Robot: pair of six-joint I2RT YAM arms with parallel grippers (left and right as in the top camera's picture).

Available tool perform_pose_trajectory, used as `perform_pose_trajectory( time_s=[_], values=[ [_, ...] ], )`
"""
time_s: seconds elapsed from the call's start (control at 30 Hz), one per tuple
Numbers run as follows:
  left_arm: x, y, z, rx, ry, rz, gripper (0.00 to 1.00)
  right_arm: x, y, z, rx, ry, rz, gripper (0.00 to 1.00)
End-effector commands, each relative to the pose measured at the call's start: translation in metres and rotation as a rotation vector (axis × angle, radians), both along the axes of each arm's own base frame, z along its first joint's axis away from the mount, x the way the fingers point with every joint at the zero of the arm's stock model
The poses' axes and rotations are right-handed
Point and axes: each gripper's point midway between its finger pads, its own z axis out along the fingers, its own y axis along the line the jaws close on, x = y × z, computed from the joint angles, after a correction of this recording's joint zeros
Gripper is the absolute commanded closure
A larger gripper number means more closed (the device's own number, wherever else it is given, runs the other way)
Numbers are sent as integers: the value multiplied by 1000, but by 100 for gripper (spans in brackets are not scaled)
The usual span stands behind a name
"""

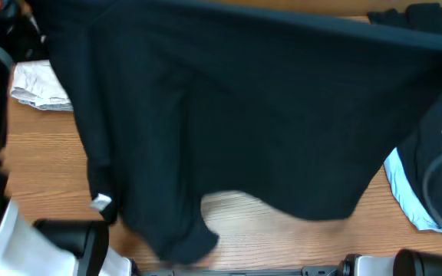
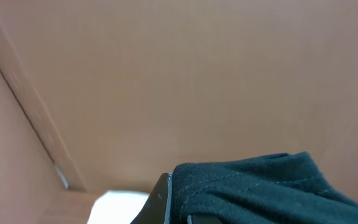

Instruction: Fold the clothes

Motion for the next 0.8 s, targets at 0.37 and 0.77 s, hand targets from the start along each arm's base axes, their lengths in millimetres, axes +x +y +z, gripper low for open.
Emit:
perform_pose_trajectory(
  time_s=[0.37,0.77],
  values=[
    [169,35,-62,48,39,198,96,175,-52,-64,-26,96,-89,96],
    [134,31,-45,55,43,166,96,187,-53,-75,-24,113,-79,96]
  ],
)
